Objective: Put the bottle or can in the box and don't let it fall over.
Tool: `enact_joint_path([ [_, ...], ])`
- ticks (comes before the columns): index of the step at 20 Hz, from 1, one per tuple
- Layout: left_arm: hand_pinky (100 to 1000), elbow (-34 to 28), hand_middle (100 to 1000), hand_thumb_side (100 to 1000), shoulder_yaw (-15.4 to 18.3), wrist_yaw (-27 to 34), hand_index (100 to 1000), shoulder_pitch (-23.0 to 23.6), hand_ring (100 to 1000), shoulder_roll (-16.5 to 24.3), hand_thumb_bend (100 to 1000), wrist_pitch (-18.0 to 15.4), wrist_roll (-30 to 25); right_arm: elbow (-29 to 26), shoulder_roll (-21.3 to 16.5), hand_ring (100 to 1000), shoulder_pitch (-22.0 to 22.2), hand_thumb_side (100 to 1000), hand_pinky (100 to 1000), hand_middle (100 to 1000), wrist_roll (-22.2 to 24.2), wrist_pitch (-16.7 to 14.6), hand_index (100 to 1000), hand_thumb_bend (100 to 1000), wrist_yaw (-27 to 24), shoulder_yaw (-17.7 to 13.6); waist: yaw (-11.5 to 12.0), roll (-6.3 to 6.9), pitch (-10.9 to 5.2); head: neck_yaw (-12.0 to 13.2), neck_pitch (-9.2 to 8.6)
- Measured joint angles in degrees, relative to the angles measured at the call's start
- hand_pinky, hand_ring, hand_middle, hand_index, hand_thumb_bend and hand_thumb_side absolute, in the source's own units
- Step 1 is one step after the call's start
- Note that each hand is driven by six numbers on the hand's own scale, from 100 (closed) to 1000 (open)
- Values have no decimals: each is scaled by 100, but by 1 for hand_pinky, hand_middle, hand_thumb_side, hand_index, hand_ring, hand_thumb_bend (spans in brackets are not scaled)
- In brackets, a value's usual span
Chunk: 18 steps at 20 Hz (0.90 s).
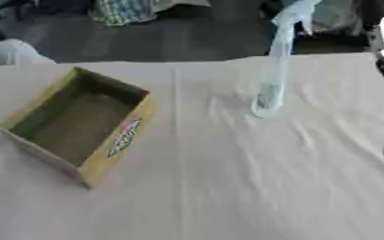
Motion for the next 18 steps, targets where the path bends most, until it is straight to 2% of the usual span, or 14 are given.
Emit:
enact_joint_path([
  [7,943,0,981,870,0,-8,875,0,823,0,201,0,0,0,0,659,0,179,722,791,-29,25,817,670,-16,0,0,0,0,-3,-3],
  [11,943,0,981,871,0,-8,875,0,823,0,201,0,0,11,9,660,4,160,712,813,-237,115,865,679,-206,-1,5,0,0,-9,-4],
  [14,943,0,982,871,-1,-9,875,0,823,0,201,0,0,134,53,632,10,151,669,800,-567,188,921,705,-722,15,16,-4,0,-14,-6],
  [18,943,0,982,870,-3,-9,874,0,823,0,202,0,0,329,89,516,44,151,468,713,-1000,209,1000,731,-1879,107,21,-7,0,-16,-8],
])
